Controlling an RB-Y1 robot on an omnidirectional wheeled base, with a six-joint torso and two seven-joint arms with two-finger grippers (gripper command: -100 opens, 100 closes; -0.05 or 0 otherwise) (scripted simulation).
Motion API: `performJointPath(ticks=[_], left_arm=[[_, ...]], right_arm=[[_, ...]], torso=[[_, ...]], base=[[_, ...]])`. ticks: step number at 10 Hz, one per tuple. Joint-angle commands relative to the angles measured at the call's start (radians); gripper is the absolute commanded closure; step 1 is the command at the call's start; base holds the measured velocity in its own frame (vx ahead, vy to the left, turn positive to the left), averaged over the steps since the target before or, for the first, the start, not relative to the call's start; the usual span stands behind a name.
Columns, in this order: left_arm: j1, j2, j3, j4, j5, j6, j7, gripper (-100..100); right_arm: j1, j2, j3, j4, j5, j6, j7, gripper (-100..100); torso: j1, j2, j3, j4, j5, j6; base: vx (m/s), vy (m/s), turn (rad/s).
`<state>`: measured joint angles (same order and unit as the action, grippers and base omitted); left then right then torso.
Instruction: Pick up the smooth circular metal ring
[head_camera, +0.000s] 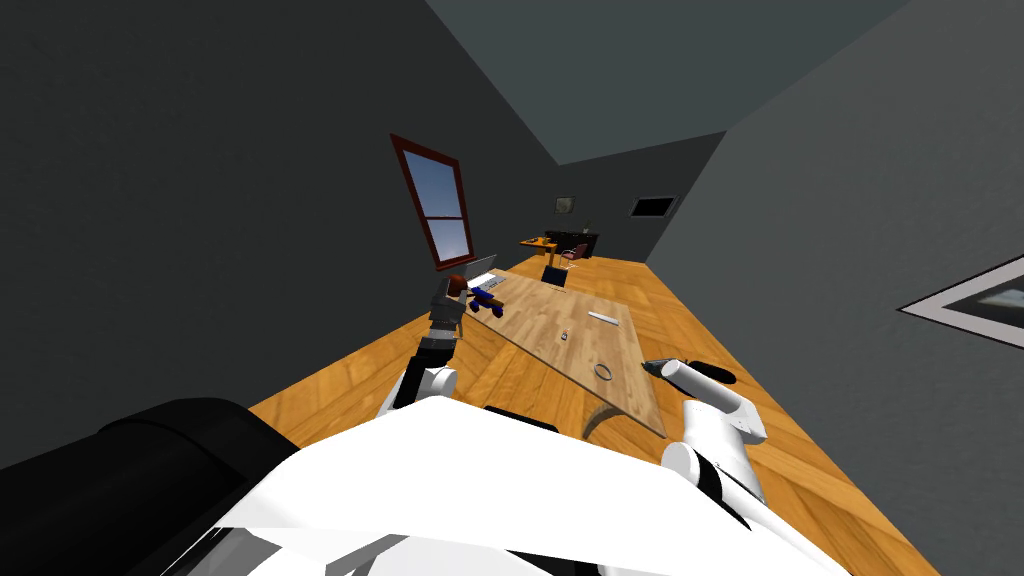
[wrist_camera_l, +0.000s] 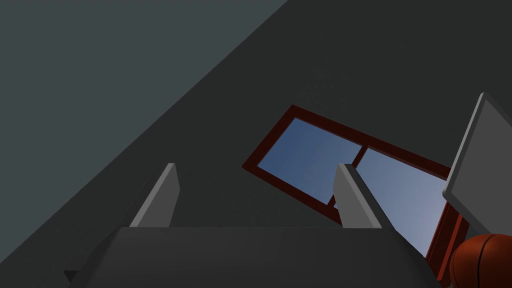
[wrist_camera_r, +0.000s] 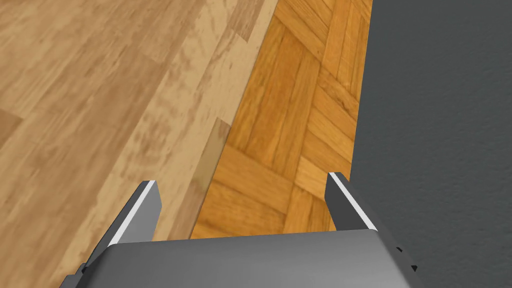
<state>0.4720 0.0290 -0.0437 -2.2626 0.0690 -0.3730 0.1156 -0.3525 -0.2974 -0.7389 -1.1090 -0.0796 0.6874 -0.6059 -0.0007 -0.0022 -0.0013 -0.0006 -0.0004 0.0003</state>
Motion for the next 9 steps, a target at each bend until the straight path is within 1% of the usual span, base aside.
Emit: performJointPath(ticks=[1,2,3,4,5,6,7,8,9], left_arm=[[0.000,0.000,0.000,0.000,0.000,0.000,0.000,0],[0.000,0.000,0.000,0.000,0.000,0.000,0.000,0],[0.000,0.000,0.000,0.000,0.000,0.000,0.000,0],[0.000,0.000,0.000,0.000,0.000,0.000,0.000,0],[0.000,0.000,0.000,0.000,0.000,0.000,0.000,0],[0.000,0.000,0.000,0.000,0.000,0.000,0.000,0],[0.000,0.000,0.000,0.000,0.000,0.000,0.000,0],[0.000,0.000,0.000,0.000,0.000,0.000,0.000,0],[0.000,0.000,0.000,0.000,0.000,0.000,0.000,0]], right_arm=[[-0.018,0.002,-0.032,0.037,0.004,0.050,-0.020,-100],[-0.018,0.002,-0.032,0.037,0.004,0.065,-0.020,-100],[-0.039,-0.003,-0.059,0.070,0.005,0.109,-0.036,-100],[-0.039,-0.003,-0.059,0.083,0.005,0.109,-0.036,-100],[-0.059,-0.008,-0.085,0.127,0.007,0.151,-0.050,-100],[-0.077,-0.013,-0.110,0.151,0.010,0.181,-0.064,-100],[-0.077,-0.013,-0.110,0.169,0.010,0.191,-0.064,-100],[-0.093,-0.018,-0.133,0.206,0.012,0.229,-0.077,-100],[-0.093,-0.018,-0.133,0.208,0.012,0.229,-0.077,-100]], torso=[[0.000,0.000,0.000,0.000,0.000,0.000],[0.000,0.000,0.000,0.000,0.000,0.000],[0.000,0.000,0.000,0.000,0.000,0.000],[0.000,0.000,0.000,0.000,0.000,0.000],[0.000,0.000,0.000,0.000,0.000,0.000],[0.001,-0.001,0.000,0.000,0.000,0.000],[0.000,-0.002,-0.001,0.000,0.000,0.000],[0.000,-0.001,-0.001,0.000,0.000,0.000],[0.001,-0.001,0.000,0.000,0.000,0.000]], base=[[0.030,-0.013,0.032],[0.028,-0.010,0.020],[0.033,-0.008,0.033],[0.032,-0.008,0.014],[0.040,-0.007,0.029],[0.055,-0.019,0.045],[0.043,-0.013,0.021],[0.033,-0.005,0.026],[0.024,-0.003,0.011]])
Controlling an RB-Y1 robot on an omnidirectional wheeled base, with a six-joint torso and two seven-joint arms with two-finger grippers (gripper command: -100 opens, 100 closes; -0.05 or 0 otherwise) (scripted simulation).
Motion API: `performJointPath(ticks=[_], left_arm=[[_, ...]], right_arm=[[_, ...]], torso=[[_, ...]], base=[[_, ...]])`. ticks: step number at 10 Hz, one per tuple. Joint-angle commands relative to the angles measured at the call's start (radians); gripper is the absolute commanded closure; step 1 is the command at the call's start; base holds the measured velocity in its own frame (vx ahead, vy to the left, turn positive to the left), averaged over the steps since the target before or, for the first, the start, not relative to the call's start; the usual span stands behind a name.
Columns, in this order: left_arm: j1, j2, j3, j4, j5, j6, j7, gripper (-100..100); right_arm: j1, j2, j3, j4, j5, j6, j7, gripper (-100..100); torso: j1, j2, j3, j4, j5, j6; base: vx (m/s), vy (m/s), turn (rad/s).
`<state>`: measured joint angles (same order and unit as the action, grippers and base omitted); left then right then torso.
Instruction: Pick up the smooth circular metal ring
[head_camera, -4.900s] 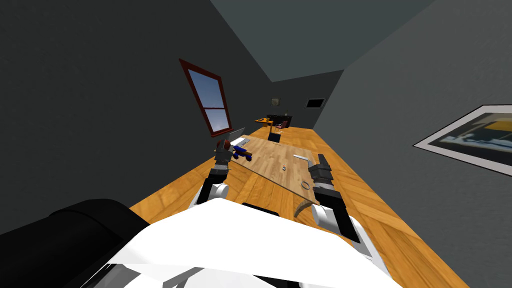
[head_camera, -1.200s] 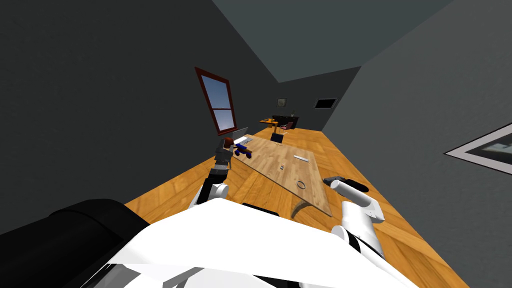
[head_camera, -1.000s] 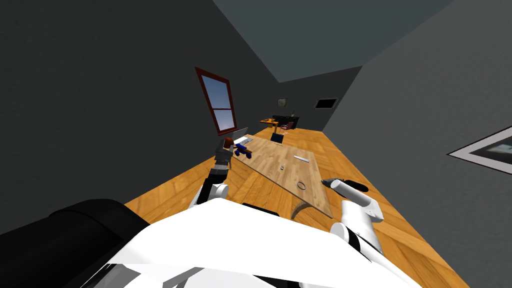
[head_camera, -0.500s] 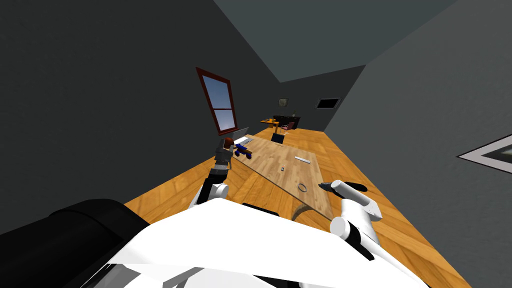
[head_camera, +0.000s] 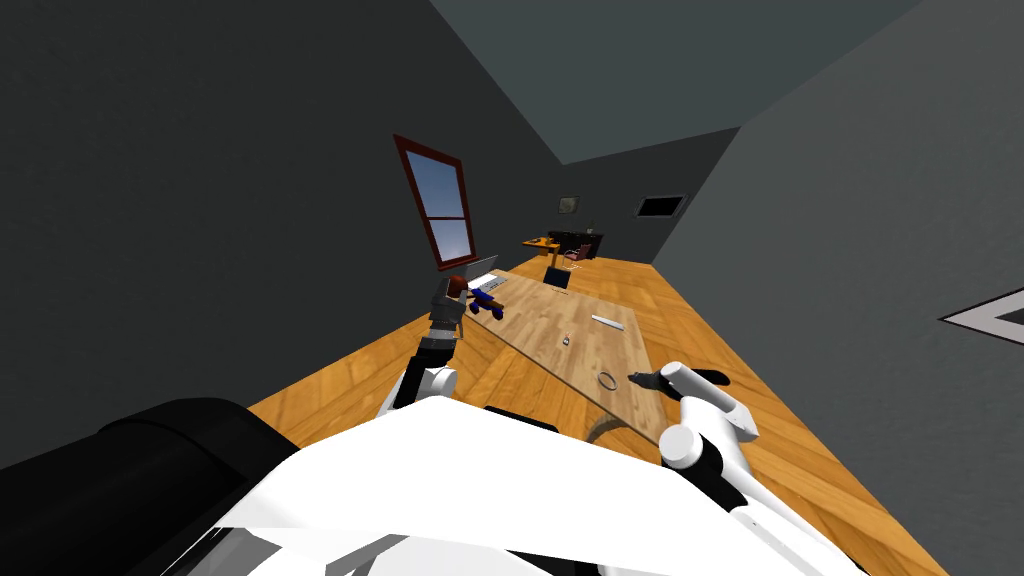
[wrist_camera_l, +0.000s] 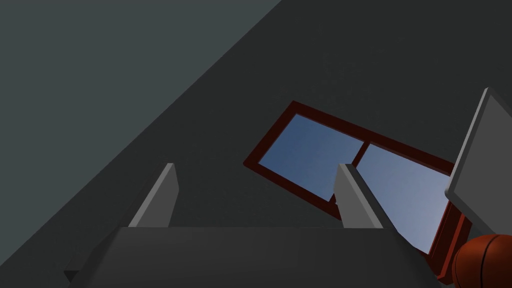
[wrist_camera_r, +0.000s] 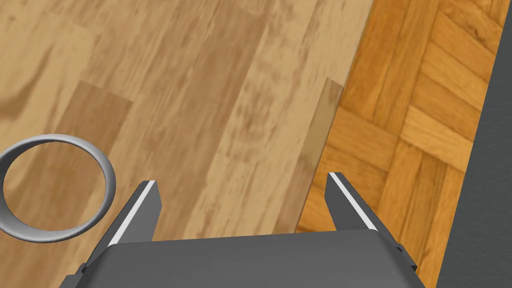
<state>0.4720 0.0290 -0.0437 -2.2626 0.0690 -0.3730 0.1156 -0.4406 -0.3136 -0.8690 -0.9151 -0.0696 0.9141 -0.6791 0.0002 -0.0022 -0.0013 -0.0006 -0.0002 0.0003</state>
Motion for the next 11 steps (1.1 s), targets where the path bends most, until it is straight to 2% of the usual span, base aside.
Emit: performJointPath(ticks=[1,2,3,6,9,10,11], left_arm=[[0.000,0.000,0.000,0.000,0.000,0.000,0.000,0],[0.000,0.000,0.000,0.000,0.000,0.000,0.000,0],[0.000,0.000,0.000,0.000,0.000,0.000,0.000,0],[0.000,0.000,0.000,0.000,0.000,0.000,0.000,0],[0.000,0.000,0.000,0.000,0.000,0.000,0.000,0],[0.000,0.000,0.000,0.000,0.000,0.000,0.000,0],[0.000,0.000,0.000,0.000,0.000,0.000,0.000,0]], right_arm=[[-0.021,-0.007,-0.025,0.050,0.004,0.037,-0.016,-100],[-0.034,-0.011,-0.045,0.074,0.006,0.069,-0.027,-100],[-0.034,-0.011,-0.045,0.085,0.006,0.069,-0.027,-100],[-0.065,-0.022,-0.095,0.167,0.012,0.148,-0.054,-100],[-0.078,-0.023,-0.130,0.228,0.018,0.202,-0.073,-100],[-0.080,-0.031,-0.123,0.233,0.016,0.179,-0.068,-100],[-0.080,-0.032,-0.125,0.238,0.016,0.181,-0.068,0]], torso=[[0.000,0.000,0.000,0.000,0.000,0.000],[0.000,0.000,0.000,0.000,0.000,0.000],[0.000,-0.001,0.000,0.000,0.000,0.000],[0.000,0.000,0.000,0.000,0.000,0.000],[-0.001,0.000,0.000,0.000,0.000,0.000],[-0.001,0.000,0.000,0.000,0.000,0.000],[0.000,0.001,0.001,0.000,0.000,0.000]], base=[[0.027,-0.007,0.025],[0.042,-0.012,0.043],[0.038,-0.010,0.016],[0.030,-0.008,0.027],[0.032,-0.013,0.024],[0.012,-0.005,0.005],[0.000,0.000,0.000]])
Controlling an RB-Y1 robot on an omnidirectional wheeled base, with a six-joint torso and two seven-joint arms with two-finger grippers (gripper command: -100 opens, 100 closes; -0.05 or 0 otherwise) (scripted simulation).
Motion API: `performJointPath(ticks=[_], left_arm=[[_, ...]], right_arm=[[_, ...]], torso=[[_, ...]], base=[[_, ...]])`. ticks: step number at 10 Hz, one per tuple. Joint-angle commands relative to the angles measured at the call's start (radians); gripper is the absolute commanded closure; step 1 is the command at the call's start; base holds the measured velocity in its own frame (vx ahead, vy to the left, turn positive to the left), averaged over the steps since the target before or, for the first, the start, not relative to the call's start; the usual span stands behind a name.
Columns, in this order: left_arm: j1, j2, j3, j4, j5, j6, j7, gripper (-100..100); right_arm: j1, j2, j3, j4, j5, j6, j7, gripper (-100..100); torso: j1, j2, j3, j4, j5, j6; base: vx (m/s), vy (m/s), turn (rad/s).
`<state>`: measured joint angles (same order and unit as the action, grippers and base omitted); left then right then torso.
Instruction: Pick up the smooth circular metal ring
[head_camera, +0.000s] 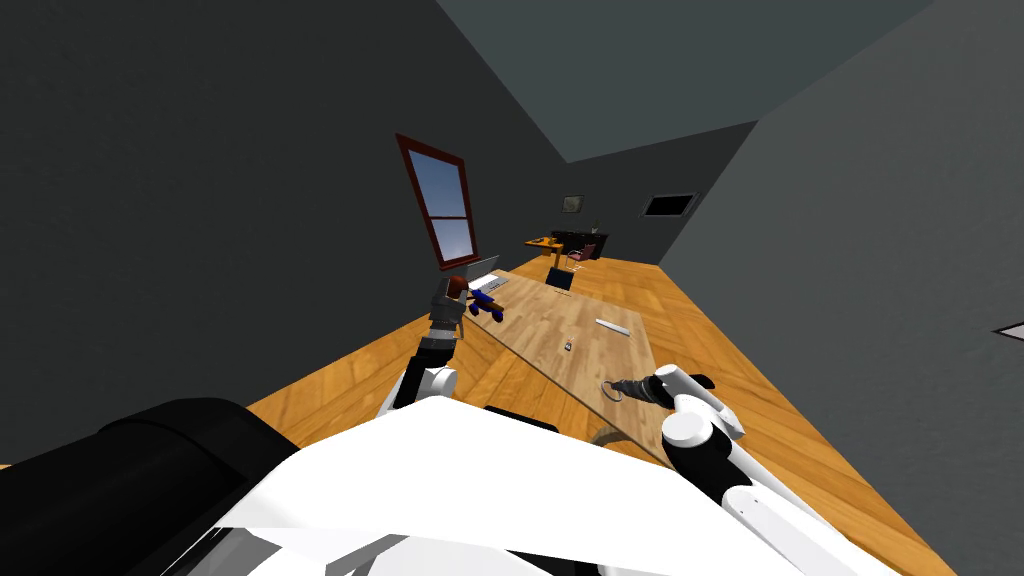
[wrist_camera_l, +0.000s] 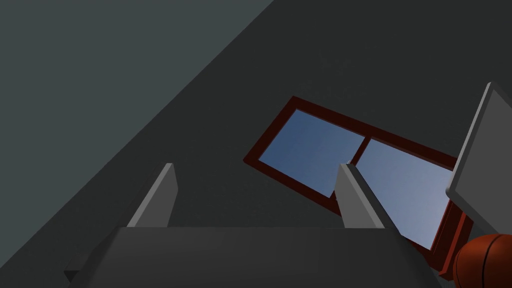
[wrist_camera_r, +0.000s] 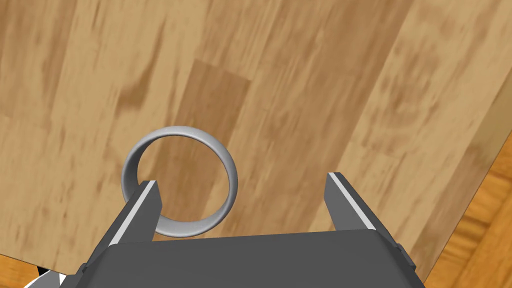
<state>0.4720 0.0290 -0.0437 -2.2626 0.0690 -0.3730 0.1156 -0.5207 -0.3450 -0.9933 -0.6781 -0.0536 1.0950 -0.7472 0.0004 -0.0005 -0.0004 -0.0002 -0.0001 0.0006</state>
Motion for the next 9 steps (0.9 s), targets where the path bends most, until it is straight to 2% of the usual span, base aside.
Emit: performJointPath(ticks=[1,4,5,8,9], left_arm=[[0.000,0.000,0.000,0.000,0.000,0.000,0.000,0],[0.000,0.000,0.000,0.000,0.000,0.000,0.000,0],[0.000,0.000,0.000,0.000,0.000,0.000,0.000,0],[0.000,0.000,0.000,0.000,0.000,0.000,0.000,0],[0.000,0.000,0.000,0.000,0.000,0.000,0.000,0]], right_arm=[[-0.002,0.009,0.018,0.005,0.002,-0.015,-0.032,-100],[-0.007,0.035,0.071,0.021,0.009,-0.059,-0.120,-100],[-0.007,0.035,0.071,0.021,0.009,-0.059,-0.127,-100],[-0.012,0.061,0.124,0.036,0.016,-0.103,-0.216,-100],[-0.012,0.061,0.124,0.036,0.016,-0.103,-0.223,-100]], torso=[[0.000,0.000,0.000,0.000,0.000,0.000],[-0.007,0.004,0.002,0.001,-0.001,0.000],[-0.008,0.005,0.003,0.001,-0.002,0.000],[-0.005,0.004,0.002,0.001,-0.001,0.000],[-0.006,0.004,0.003,0.001,-0.001,0.000]], base=[[-0.018,-0.037,0.072],[-0.066,-0.109,0.138],[-0.067,-0.084,0.048],[-0.059,-0.085,0.116],[-0.049,-0.067,0.035]])
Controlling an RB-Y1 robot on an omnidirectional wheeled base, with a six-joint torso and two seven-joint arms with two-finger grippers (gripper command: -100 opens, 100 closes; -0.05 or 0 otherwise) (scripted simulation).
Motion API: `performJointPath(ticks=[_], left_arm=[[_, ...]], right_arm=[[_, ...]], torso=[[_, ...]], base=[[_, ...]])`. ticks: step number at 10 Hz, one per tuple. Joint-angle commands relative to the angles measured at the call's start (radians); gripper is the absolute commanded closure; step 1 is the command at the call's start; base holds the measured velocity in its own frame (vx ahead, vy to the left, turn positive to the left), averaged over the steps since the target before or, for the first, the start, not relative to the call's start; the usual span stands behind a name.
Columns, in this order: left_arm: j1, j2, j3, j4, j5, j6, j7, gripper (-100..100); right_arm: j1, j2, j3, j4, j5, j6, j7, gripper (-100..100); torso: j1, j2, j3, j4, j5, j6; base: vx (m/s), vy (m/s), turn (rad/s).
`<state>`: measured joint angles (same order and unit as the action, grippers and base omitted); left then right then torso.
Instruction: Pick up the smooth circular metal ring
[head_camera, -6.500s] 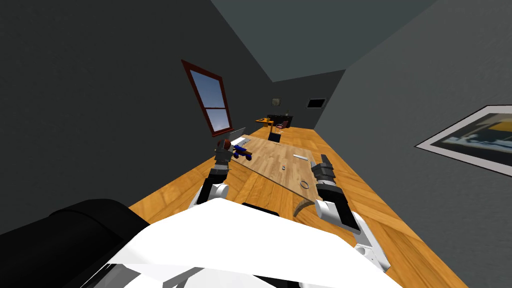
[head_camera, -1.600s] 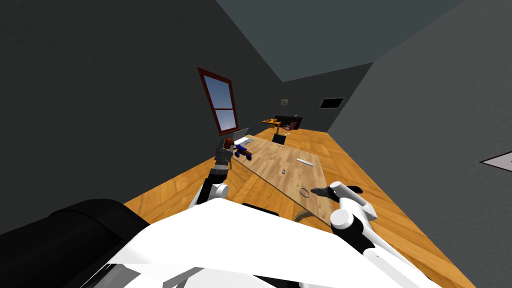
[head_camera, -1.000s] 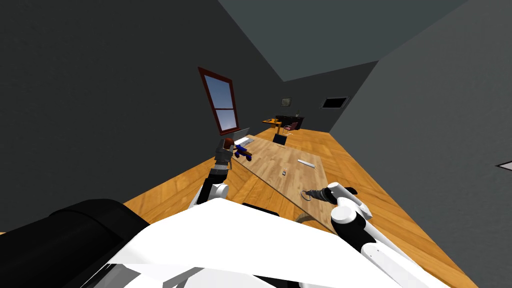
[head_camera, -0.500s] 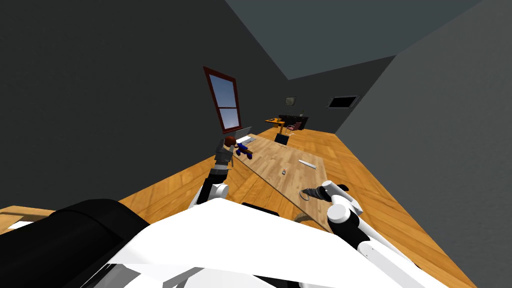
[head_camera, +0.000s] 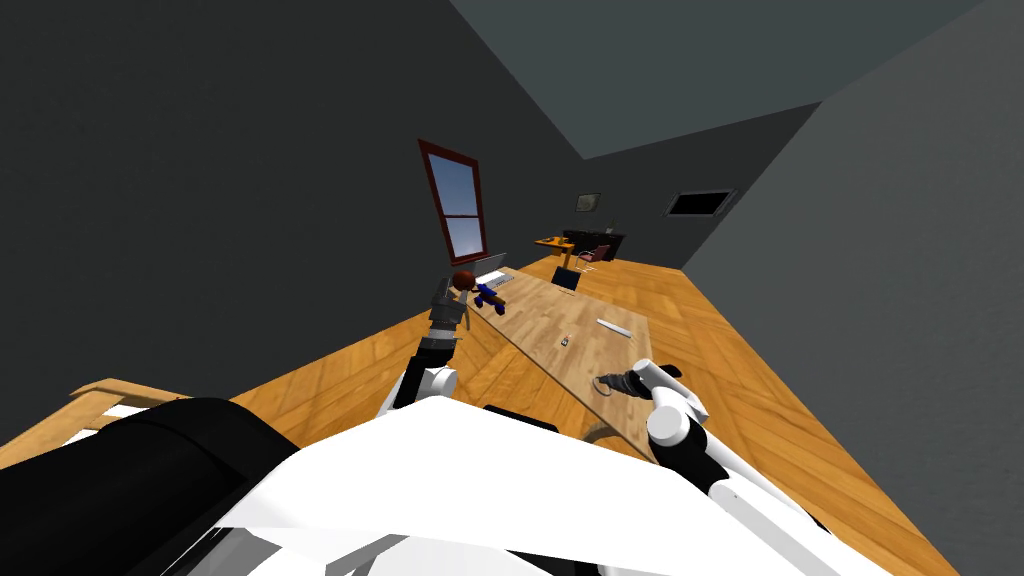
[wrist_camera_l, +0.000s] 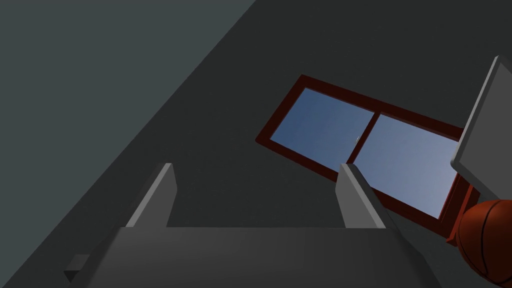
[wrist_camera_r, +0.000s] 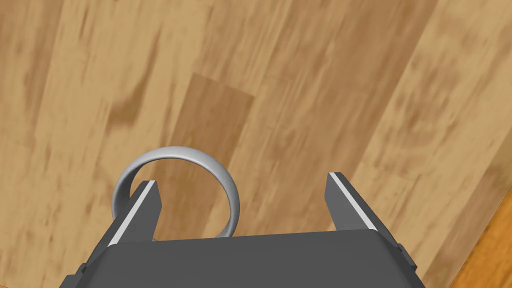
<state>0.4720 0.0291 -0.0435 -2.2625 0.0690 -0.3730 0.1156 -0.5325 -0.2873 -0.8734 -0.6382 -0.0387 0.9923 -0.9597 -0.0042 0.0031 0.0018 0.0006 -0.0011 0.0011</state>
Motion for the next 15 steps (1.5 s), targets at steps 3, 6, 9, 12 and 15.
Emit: performJointPath(ticks=[3,6,9,12,15], left_arm=[[0.000,0.000,0.000,0.000,0.000,0.000,0.000,0],[0.000,0.000,0.000,0.000,0.000,0.000,0.000,0],[0.000,0.000,0.000,0.000,0.000,0.000,0.000,0],[0.000,0.000,0.000,0.000,0.000,0.000,0.000,0],[0.000,0.000,0.000,0.000,0.000,0.000,0.000,0]], right_arm=[[-0.005,0.029,0.057,0.012,0.008,-0.044,-0.100,-100],[-0.013,0.016,0.047,0.034,0.007,-0.048,-0.085,100],[-0.014,0.017,0.048,0.034,0.007,-0.046,-0.083,100],[0.000,0.003,0.004,-0.004,0.001,0.000,-0.016,100],[0.004,-0.014,-0.032,-0.014,-0.003,0.029,0.053,100]], torso=[[0.000,0.000,0.000,0.000,0.000,0.000],[0.003,-0.002,-0.001,0.000,0.001,0.000],[0.001,-0.006,-0.004,-0.002,0.000,0.002],[0.006,-0.008,-0.005,-0.003,0.001,0.004],[0.006,-0.011,-0.007,-0.003,0.001,0.002]], base=[[-0.064,-0.082,0.103],[-0.017,-0.020,0.018],[0.000,0.000,0.000],[0.047,0.080,-0.131],[0.071,0.080,-0.071]])
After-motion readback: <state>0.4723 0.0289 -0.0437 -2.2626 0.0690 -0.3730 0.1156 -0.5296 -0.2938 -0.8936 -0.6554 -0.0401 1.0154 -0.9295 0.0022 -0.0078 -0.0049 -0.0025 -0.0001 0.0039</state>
